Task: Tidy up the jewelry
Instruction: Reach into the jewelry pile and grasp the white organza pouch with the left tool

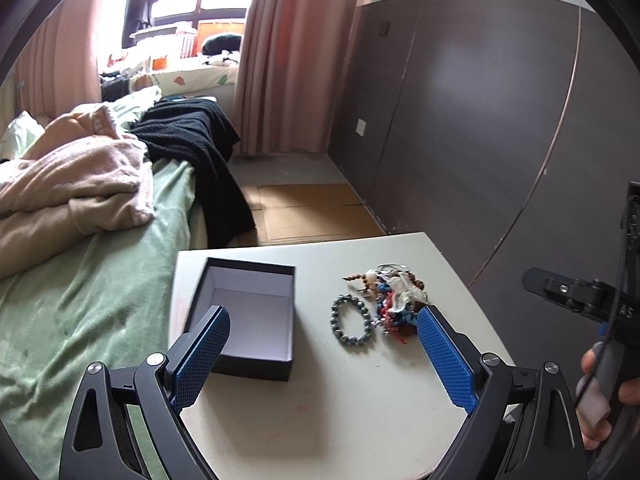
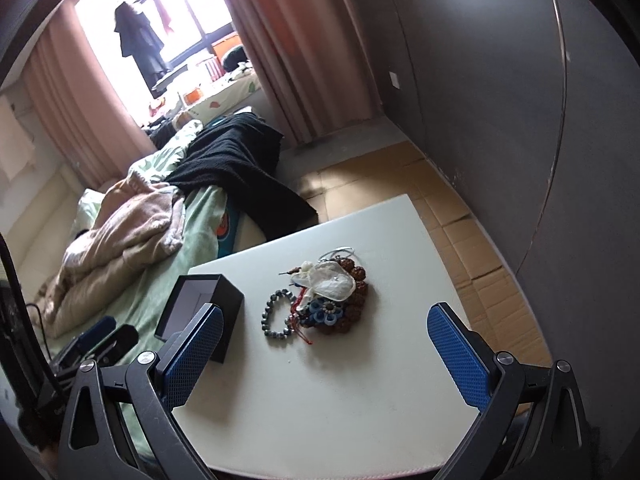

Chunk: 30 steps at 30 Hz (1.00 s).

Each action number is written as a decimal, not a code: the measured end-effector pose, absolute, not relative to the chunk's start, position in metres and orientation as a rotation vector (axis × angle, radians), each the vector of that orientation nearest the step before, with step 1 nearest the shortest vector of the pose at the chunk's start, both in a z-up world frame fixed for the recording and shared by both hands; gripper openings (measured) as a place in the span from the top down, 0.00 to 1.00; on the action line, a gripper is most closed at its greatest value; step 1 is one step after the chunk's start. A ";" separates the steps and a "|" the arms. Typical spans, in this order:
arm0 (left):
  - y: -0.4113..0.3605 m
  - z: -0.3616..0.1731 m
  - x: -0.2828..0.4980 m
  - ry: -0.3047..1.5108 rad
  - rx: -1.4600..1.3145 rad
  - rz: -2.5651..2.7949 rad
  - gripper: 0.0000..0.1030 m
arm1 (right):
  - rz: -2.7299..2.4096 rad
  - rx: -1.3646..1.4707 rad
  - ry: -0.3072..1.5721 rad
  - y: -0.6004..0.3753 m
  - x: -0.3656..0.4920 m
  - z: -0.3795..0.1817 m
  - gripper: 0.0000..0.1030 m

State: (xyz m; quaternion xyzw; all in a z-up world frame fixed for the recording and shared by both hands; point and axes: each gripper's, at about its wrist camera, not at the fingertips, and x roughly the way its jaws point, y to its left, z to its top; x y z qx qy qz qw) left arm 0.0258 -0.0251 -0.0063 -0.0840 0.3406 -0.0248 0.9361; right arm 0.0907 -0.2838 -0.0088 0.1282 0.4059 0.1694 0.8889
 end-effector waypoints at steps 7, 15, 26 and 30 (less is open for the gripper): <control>-0.044 -0.012 0.049 0.718 -0.178 -0.088 0.18 | 0.358 0.402 0.902 -0.296 0.115 -0.024 0.04; -0.071 -0.024 0.079 0.751 -0.165 -0.116 0.27 | 0.306 0.461 0.961 -0.308 0.137 -0.040 0.05; -0.101 -0.045 0.117 0.802 -0.134 -0.153 0.40 | 0.202 0.504 1.011 -0.324 0.158 -0.059 0.05; -0.111 -0.060 0.137 0.834 -0.128 -0.172 0.45 | 0.190 0.532 1.023 -0.330 0.165 -0.064 0.05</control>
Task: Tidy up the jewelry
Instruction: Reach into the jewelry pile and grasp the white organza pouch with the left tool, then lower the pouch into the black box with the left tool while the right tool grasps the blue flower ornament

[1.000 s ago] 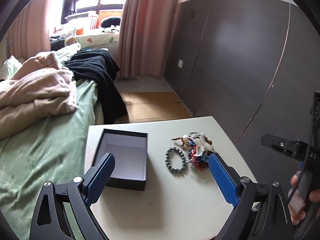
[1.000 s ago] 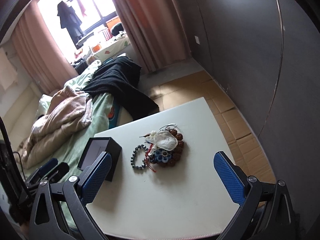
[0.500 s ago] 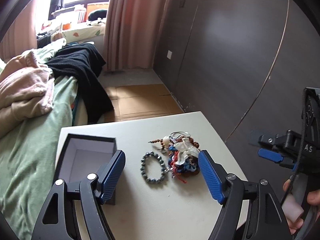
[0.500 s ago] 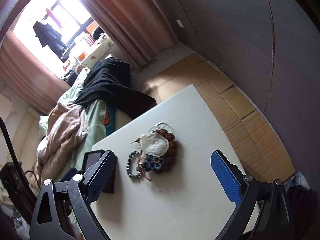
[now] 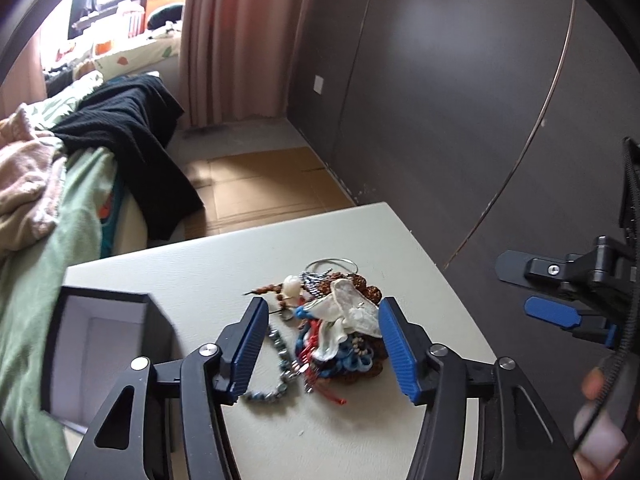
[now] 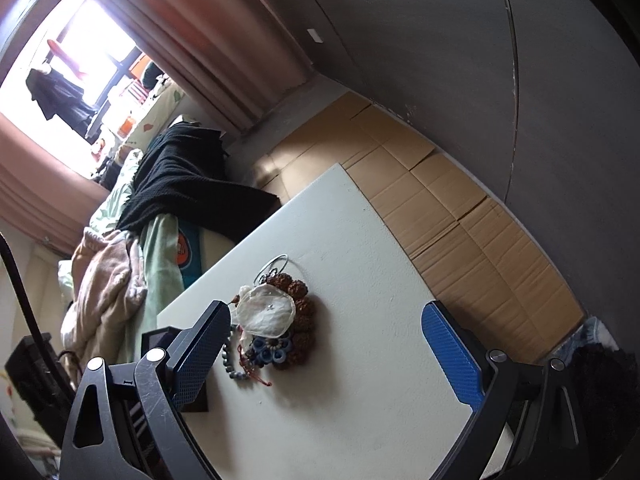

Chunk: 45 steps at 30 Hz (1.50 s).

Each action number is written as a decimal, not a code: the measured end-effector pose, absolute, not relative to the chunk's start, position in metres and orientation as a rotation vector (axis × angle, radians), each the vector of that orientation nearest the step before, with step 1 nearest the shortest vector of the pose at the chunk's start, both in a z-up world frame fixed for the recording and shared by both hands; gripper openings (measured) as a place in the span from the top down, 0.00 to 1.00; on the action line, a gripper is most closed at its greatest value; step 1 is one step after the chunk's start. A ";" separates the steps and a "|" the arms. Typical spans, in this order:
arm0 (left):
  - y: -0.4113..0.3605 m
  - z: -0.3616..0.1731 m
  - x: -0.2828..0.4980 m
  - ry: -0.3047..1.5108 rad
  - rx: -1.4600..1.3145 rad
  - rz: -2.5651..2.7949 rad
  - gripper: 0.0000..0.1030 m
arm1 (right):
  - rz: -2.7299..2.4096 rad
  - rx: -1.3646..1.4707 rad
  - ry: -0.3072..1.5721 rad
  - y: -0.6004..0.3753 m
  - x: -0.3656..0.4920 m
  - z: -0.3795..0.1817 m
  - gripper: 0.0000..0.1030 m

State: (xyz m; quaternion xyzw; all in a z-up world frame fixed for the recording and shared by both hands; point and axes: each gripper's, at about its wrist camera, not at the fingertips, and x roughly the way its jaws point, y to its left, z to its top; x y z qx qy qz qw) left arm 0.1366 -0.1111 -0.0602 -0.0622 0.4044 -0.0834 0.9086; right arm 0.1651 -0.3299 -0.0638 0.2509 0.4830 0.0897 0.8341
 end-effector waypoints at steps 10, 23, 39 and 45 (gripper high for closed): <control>-0.130 -0.093 0.167 0.917 -0.117 -0.150 0.81 | 0.153 0.535 1.046 -0.333 0.174 -0.073 0.05; -0.088 -0.058 0.136 0.830 -0.244 -0.173 0.99 | 0.203 0.517 1.073 -0.310 0.172 -0.074 0.05; -0.040 -0.033 0.120 0.775 -0.375 -0.147 0.99 | 0.364 0.477 1.188 -0.253 0.177 -0.103 0.35; -0.023 -0.035 0.122 0.786 -0.388 -0.115 0.99 | 0.375 0.427 1.227 -0.232 0.182 -0.112 0.35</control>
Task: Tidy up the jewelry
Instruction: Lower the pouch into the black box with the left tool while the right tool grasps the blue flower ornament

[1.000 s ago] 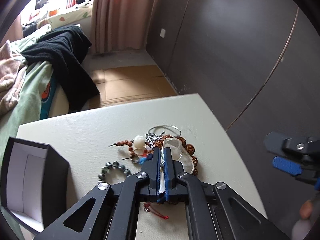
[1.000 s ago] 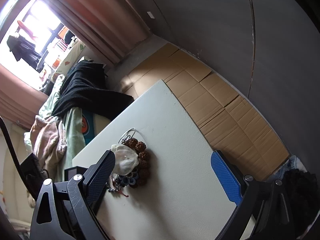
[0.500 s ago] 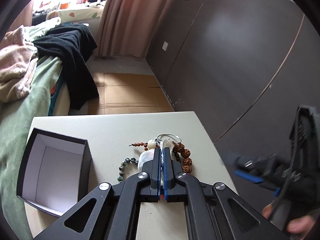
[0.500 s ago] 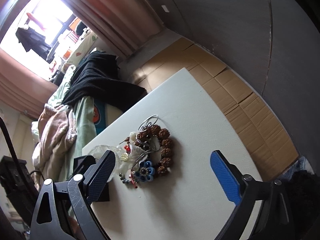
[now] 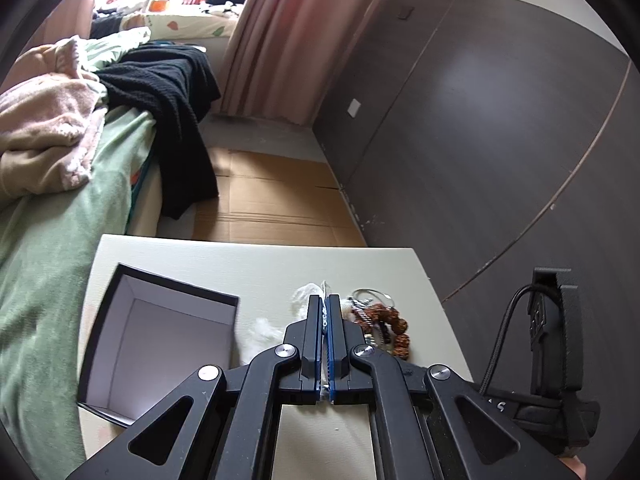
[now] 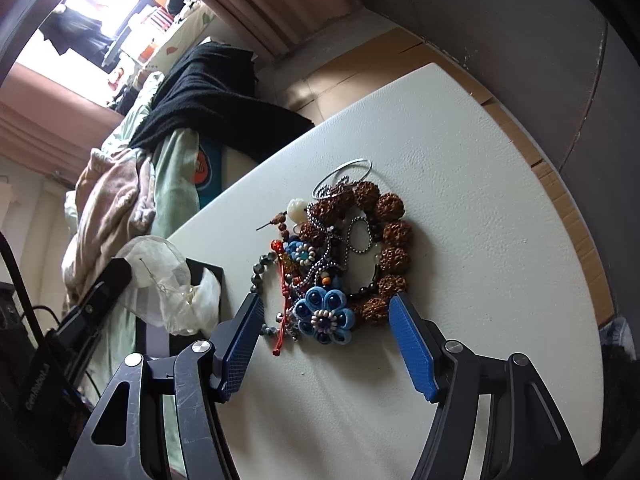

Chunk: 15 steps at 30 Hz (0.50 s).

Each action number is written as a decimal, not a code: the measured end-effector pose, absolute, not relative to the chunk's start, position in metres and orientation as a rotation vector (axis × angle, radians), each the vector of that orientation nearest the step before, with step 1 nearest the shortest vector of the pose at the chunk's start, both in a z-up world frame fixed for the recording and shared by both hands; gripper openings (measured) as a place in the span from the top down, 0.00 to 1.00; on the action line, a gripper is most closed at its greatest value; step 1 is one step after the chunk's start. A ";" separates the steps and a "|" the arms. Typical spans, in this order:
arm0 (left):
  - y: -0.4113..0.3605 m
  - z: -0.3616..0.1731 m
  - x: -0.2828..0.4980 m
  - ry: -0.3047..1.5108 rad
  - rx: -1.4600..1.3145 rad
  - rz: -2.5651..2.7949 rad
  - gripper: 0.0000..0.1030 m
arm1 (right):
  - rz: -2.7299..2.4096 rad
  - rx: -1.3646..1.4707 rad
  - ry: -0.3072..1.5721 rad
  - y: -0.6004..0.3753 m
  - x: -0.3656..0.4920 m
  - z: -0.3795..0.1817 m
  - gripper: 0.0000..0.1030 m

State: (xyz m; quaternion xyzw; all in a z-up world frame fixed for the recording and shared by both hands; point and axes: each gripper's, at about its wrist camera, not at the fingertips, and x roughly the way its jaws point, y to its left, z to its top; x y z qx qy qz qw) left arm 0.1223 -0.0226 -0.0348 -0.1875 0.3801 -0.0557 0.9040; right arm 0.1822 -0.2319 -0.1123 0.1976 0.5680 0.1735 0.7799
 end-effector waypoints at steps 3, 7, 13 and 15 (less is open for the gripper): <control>-0.016 -0.034 0.121 0.787 -0.396 -0.107 0.99 | 0.370 0.398 1.253 -0.224 0.183 -0.119 0.36; -0.009 -0.033 0.118 0.781 -0.404 -0.101 0.99 | 0.349 0.328 1.252 -0.212 0.183 -0.123 0.37; -0.005 -0.031 0.113 0.775 -0.406 -0.093 0.99 | 0.306 0.198 1.226 -0.200 0.178 -0.118 0.50; -0.003 -0.031 0.113 0.773 -0.408 -0.090 0.99 | 0.308 0.175 1.217 -0.199 0.176 -0.115 0.52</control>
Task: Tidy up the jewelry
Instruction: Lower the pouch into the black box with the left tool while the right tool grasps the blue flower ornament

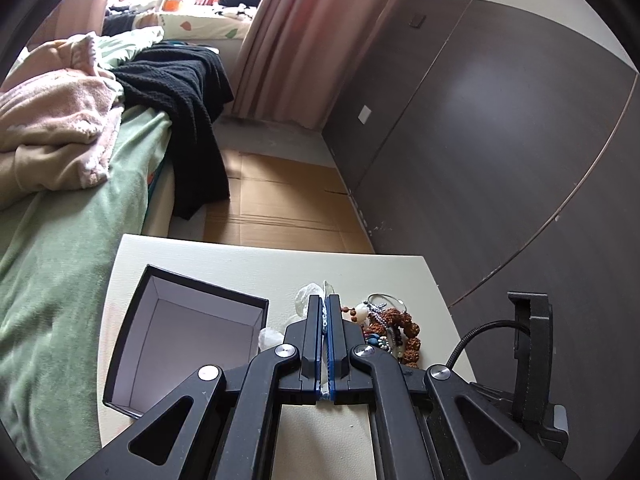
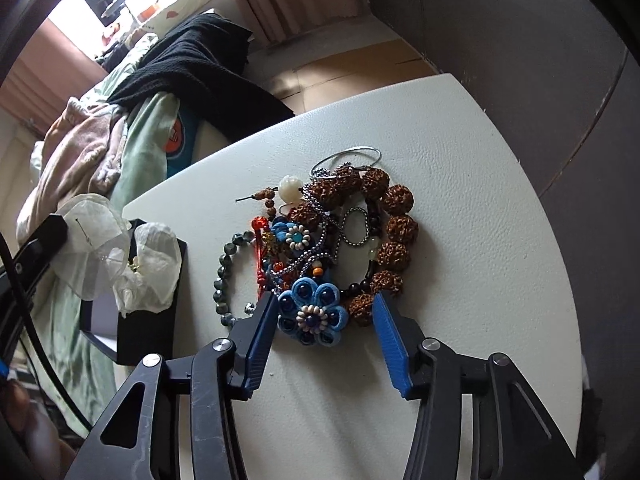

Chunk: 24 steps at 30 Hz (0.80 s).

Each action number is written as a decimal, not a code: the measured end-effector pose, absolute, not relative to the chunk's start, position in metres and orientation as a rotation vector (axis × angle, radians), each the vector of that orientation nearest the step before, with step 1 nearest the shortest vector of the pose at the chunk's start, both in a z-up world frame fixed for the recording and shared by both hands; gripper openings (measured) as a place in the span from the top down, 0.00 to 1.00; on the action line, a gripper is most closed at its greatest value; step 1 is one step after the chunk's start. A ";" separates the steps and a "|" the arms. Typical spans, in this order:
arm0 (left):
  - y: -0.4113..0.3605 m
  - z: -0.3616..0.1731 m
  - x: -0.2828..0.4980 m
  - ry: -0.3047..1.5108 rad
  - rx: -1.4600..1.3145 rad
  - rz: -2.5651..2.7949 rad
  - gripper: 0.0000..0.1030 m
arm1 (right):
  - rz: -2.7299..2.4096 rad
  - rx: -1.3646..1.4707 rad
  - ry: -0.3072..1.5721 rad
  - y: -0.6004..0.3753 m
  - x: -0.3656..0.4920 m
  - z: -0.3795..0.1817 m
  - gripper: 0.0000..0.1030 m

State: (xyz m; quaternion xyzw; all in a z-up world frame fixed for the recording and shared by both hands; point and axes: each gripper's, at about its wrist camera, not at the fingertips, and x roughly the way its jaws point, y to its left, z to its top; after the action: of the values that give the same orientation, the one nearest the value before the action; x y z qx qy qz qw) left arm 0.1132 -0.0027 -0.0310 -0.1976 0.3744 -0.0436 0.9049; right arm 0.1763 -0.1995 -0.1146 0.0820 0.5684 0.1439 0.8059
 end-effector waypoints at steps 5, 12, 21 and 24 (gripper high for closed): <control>-0.001 -0.031 0.113 0.775 -0.412 -0.083 0.99 | 0.323 0.174 1.222 -0.200 0.177 -0.110 0.52; -0.003 -0.032 0.114 0.782 -0.408 -0.084 0.99 | 0.329 0.077 1.206 -0.185 0.172 -0.113 0.57; 0.007 -0.025 0.107 0.760 -0.422 -0.072 0.99 | 0.418 0.246 1.160 -0.215 0.171 -0.089 0.82; 0.013 -0.021 0.102 0.750 -0.431 -0.061 0.99 | 0.471 0.336 1.130 -0.227 0.169 -0.077 0.83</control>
State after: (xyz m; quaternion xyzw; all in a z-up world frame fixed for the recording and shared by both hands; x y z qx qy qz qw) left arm 0.1023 0.0131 -0.0211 -0.2088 0.3632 -0.0297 0.9075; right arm 0.1692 -0.2266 -0.0774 0.1571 0.5279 0.2200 0.8051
